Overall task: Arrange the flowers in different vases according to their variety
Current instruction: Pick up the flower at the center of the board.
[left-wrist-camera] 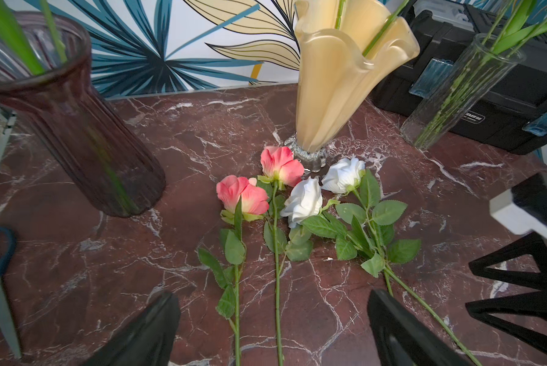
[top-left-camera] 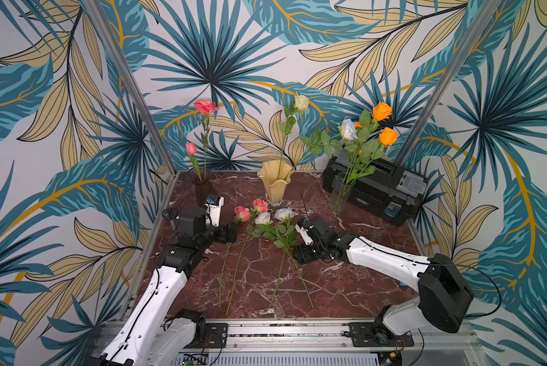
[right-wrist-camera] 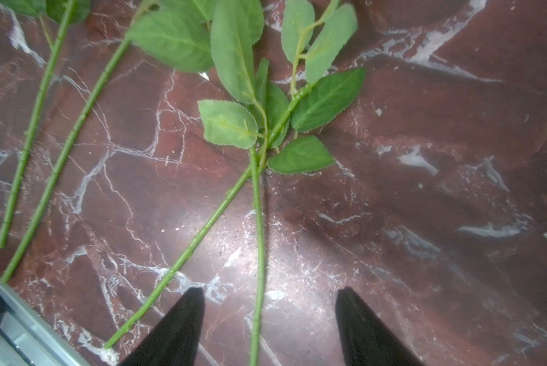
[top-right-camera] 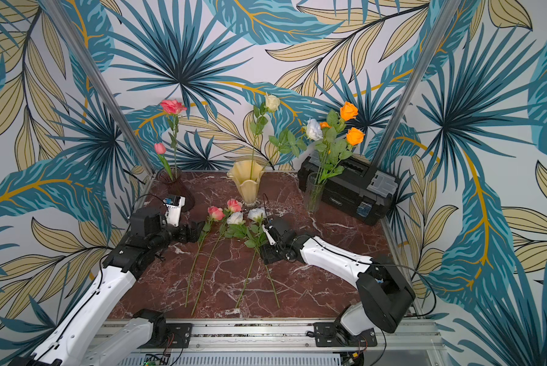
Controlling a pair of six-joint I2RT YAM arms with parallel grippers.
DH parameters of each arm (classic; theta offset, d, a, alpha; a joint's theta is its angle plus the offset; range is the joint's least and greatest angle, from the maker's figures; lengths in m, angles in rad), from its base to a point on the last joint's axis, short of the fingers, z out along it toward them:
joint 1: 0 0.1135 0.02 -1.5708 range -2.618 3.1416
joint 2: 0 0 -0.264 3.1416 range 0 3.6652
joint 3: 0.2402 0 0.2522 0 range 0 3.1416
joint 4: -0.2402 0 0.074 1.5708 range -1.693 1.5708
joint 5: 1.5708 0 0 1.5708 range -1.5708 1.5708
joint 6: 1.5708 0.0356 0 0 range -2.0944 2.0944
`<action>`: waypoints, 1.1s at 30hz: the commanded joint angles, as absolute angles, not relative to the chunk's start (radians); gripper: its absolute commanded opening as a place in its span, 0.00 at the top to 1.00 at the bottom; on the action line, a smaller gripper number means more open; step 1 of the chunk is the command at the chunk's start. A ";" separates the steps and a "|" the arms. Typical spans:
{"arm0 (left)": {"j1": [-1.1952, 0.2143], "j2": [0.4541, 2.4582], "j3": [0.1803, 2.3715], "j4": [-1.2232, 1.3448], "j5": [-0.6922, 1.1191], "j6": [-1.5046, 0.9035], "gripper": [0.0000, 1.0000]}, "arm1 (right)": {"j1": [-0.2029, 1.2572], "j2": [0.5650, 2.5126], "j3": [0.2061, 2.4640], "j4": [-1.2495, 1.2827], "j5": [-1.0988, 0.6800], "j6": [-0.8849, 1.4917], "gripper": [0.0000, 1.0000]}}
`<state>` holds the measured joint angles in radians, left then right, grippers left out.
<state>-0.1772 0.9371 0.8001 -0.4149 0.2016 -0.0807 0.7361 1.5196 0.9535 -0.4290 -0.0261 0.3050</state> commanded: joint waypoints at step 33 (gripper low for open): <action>-0.181 0.959 0.792 -0.429 0.260 -0.100 0.04 | 0.853 1.815 1.071 -0.576 0.030 0.287 0.72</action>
